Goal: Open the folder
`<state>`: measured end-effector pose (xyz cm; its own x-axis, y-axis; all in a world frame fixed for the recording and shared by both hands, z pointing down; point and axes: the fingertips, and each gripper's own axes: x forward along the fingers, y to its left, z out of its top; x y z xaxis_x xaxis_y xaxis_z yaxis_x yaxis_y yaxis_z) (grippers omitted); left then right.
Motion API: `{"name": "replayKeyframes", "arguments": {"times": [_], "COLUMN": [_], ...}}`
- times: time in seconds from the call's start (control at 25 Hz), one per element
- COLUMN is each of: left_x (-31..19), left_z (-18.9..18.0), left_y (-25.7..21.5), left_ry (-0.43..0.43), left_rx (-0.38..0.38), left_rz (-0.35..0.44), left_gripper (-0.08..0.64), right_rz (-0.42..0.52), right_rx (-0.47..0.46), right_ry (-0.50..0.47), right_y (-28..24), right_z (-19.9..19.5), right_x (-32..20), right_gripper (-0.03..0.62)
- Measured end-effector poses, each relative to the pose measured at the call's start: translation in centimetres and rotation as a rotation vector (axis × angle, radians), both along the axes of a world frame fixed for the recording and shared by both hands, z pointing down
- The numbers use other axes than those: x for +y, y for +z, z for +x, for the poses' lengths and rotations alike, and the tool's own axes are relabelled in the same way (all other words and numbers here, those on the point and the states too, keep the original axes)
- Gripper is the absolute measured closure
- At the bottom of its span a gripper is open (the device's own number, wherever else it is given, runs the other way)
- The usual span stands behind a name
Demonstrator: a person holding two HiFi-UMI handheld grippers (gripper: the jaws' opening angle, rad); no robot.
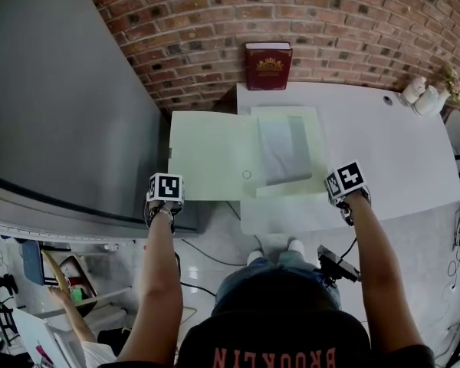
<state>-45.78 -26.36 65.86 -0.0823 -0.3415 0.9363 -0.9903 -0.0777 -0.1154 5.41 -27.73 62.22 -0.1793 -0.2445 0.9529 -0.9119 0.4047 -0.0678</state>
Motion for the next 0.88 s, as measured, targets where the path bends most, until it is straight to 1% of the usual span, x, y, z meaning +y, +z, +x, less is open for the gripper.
{"name": "replayKeyframes", "arguments": {"times": [0.52, 0.88], "left_x": [-0.2, -0.2], "left_z": [0.0, 0.1], "left_y": [4.1, 5.1], "left_ry": [0.029, 0.05], "left_rx": [-0.015, -0.045], "left_rz": [-0.054, -0.077], "left_gripper": [0.472, 0.471], "right_rz": [-0.007, -0.013], "right_rx": [0.025, 0.034], "right_ry": [0.008, 0.0], "right_y": [0.1, 0.1], "right_z": [0.1, 0.0], "right_x": [0.0, 0.0], "right_gripper": [0.589, 0.589]}}
